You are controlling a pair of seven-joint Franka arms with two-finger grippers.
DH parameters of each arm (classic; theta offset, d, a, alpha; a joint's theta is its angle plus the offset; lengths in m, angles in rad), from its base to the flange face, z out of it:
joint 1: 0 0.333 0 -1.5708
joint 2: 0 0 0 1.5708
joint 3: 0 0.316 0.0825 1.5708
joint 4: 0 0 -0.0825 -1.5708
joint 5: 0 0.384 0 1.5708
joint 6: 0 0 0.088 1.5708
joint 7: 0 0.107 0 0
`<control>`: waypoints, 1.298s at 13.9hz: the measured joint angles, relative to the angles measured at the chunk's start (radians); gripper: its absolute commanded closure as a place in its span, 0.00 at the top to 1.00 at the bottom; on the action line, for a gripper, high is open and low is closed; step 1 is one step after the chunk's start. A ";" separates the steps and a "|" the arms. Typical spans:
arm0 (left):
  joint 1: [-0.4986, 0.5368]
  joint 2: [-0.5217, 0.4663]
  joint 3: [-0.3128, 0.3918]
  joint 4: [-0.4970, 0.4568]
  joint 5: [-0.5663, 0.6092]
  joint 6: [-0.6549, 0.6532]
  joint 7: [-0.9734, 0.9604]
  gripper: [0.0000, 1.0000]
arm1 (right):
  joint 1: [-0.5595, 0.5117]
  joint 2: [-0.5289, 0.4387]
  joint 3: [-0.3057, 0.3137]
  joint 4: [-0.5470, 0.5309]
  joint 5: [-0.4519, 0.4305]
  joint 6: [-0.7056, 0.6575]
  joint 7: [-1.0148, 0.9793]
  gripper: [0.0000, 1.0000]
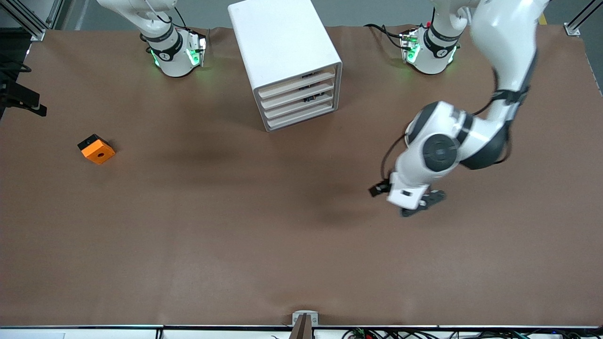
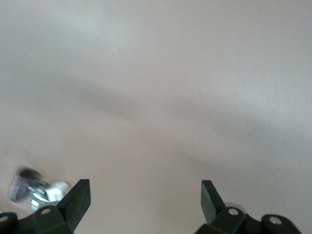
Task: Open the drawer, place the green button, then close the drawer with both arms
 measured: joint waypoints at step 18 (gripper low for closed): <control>0.046 -0.512 0.289 -0.009 -0.050 -0.410 0.614 1.00 | 0.014 -0.121 0.008 -0.162 0.000 0.080 0.086 1.00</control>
